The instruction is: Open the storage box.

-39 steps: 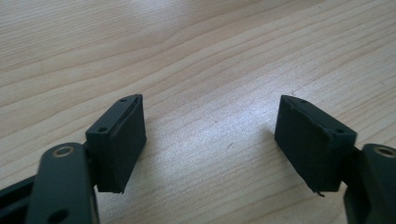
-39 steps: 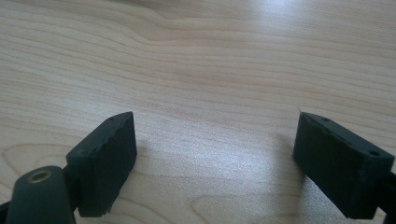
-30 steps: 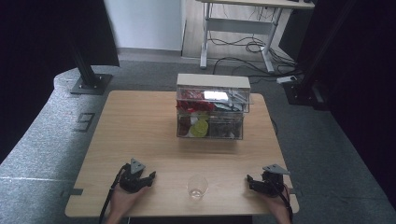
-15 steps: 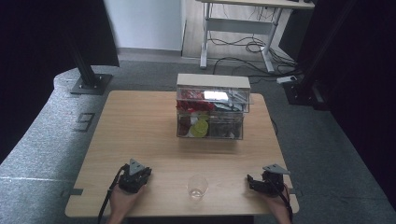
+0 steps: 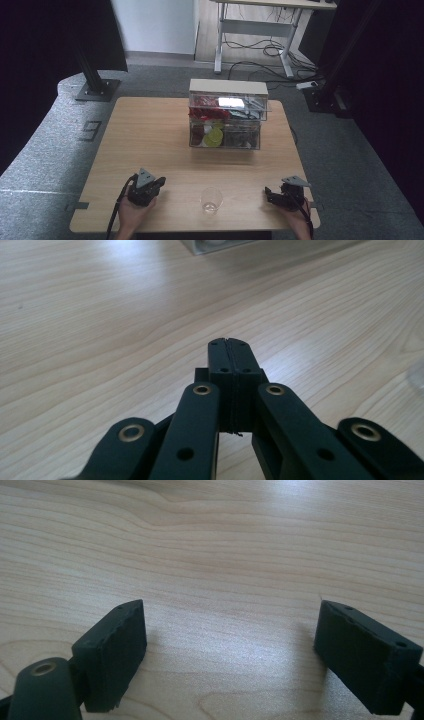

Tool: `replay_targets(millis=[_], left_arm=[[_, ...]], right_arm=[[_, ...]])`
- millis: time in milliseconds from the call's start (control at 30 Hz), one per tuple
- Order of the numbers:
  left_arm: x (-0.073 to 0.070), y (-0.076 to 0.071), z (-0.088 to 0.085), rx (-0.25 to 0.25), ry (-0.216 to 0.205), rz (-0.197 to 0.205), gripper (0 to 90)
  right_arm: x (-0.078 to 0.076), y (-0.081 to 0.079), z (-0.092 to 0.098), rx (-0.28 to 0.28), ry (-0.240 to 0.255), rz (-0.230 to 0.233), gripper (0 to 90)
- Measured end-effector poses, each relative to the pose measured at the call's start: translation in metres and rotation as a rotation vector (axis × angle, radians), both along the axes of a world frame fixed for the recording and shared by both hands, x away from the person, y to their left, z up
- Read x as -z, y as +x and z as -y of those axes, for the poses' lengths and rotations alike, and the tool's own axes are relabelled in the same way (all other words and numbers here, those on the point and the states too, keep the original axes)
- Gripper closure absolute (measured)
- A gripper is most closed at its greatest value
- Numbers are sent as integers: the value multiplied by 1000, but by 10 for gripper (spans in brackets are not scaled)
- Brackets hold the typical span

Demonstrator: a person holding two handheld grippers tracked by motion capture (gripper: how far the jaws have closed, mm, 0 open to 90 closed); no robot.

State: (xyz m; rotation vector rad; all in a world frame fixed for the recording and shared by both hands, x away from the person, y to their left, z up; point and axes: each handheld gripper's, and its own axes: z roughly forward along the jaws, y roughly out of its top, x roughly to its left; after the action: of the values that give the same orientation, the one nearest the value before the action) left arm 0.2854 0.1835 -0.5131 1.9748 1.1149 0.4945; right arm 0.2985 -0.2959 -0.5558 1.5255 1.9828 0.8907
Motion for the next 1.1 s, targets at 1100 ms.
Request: replay_targets(millis=[1100], left_arm=[[-14,43,51,81,-87,-54,899]], right_arm=[[0,0,-3,22,-2,8,170]])
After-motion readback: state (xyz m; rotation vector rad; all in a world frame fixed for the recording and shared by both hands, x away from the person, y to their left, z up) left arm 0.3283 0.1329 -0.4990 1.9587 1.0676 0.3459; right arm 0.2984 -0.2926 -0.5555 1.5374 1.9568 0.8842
